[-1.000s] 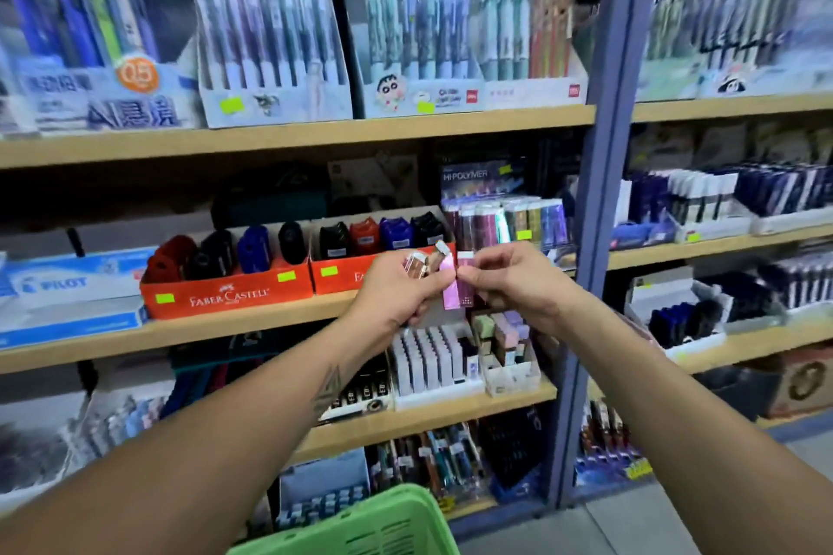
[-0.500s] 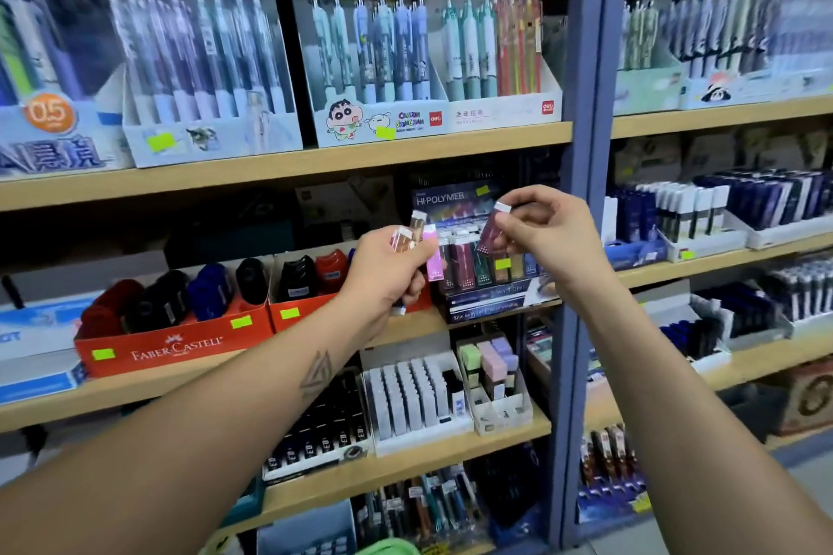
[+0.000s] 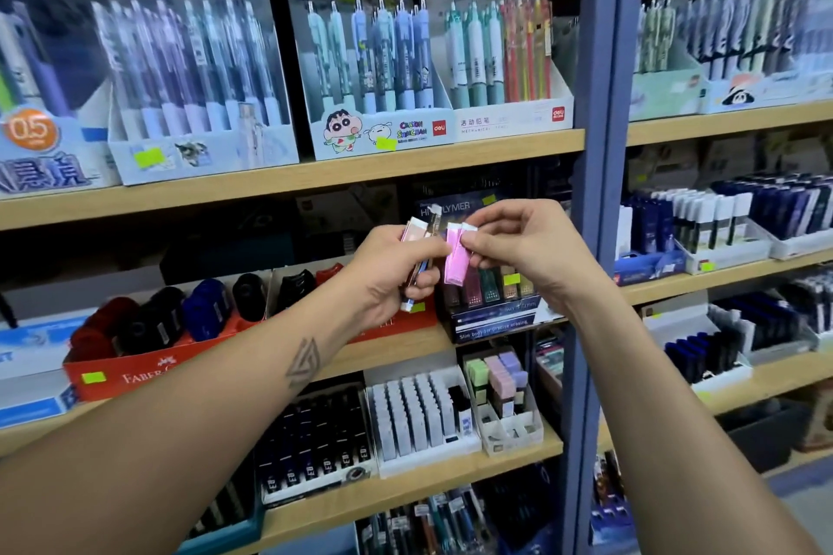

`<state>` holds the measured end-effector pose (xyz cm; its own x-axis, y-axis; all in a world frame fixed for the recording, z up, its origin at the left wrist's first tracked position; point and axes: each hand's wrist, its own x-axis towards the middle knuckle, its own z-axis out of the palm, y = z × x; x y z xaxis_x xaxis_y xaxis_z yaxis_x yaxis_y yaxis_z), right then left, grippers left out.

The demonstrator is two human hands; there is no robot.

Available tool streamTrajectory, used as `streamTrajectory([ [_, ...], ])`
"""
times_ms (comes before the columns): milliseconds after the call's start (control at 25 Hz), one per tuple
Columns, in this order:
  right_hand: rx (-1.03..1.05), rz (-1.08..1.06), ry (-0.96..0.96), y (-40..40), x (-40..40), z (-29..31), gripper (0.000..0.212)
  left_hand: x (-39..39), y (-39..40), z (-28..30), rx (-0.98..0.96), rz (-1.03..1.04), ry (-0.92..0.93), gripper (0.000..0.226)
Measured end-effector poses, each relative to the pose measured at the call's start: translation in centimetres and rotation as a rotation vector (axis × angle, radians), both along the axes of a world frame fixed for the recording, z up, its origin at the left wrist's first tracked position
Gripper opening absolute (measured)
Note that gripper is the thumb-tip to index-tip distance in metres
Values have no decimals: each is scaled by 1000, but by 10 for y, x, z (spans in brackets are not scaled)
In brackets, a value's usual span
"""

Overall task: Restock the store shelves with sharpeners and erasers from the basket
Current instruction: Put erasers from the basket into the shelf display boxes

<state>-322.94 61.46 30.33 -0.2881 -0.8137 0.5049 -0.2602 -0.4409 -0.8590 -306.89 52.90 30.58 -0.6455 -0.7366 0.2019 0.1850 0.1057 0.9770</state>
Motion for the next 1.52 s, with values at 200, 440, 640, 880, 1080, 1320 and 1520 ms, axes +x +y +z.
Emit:
streamTrajectory([
  [200, 46, 70, 79, 7, 0, 7, 29, 13, -4, 10, -19, -169, -105, 10],
  [440, -48, -170, -13, -9, -12, 18, 15, 29, -27, 0, -140, 279, -177, 15],
  [640, 115, -179, 173, -46, -14, 29, 15, 32, -41, -14, -175, 376, -296, 22],
  [880, 397, -176, 411, -76, -10, 43, 20, 21, -48, -5, -99, 316, -186, 16],
  [1080, 496, -274, 612, -90, -9, 47, 18, 12, -56, 1, -84, 222, -226, 13],
  [1320, 527, -261, 851, -91, 3, 59, 18, 0, -53, 8, 59, 137, -260, 13],
  [1520, 601, -187, 1141, -93, 15, 58, 21, 0, -56, 8, 52, 191, -251, 13],
])
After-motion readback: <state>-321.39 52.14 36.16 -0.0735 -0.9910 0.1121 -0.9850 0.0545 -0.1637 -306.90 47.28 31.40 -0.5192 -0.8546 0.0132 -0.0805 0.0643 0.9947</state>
